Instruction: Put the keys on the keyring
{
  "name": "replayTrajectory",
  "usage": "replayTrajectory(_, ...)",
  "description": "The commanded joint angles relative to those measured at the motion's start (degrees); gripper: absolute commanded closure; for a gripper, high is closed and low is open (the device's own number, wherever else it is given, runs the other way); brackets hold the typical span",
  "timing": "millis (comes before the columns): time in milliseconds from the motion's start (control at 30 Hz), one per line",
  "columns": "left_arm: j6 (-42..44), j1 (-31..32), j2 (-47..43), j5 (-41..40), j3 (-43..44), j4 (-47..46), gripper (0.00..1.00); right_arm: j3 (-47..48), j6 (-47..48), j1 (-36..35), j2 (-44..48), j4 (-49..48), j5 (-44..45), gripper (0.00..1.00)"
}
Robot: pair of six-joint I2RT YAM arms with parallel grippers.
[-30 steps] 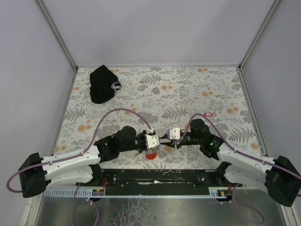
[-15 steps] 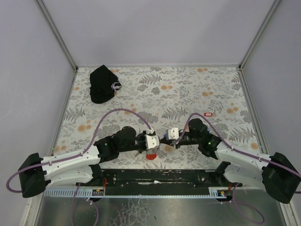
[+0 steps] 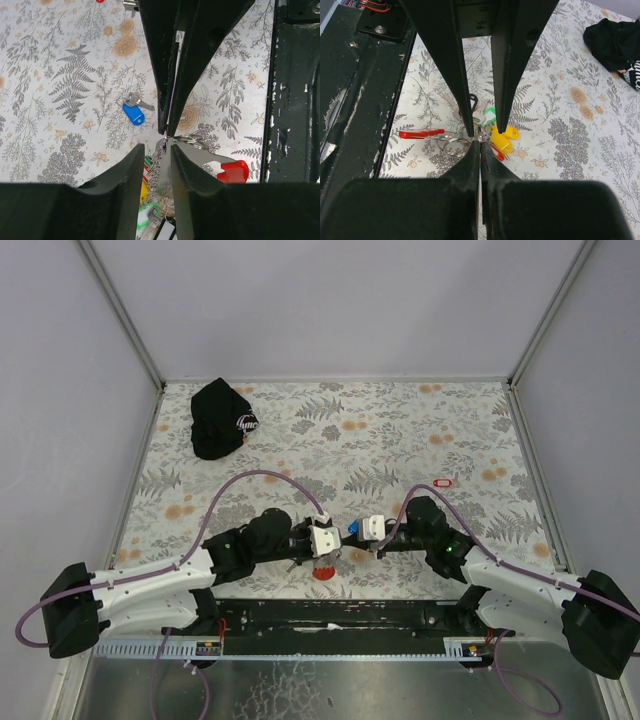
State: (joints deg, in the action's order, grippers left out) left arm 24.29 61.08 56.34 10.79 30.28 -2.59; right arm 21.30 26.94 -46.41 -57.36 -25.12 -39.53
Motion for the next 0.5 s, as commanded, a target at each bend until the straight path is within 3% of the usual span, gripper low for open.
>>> replayTrajectory(0,-0.04,0.34,0.70,-1.58,1.52,-0.55,0.73,0.24,-0.54,0.27,1.16,-5.04,0.29,1.00)
replayTrajectory(100,-0.02,0.39,0.49,-1.14,1.22,-1.16,0.76,0.42,-0.70,0.27,0.88,-5.02,0.03,1.00)
replayTrajectory(400,-0.10,0.26,0.07,-0.25,0.07,-3.30,1.00,0.91,-0.96,0.29,-0.08,-4.62,-0.55,1.00)
replayTrajectory(467,-0.16,0.27,-0.10,-0.22,-0.09,-3.48,1.00,1.03,-1.27,0.27,-0.25,-4.42,-0.43,1.00)
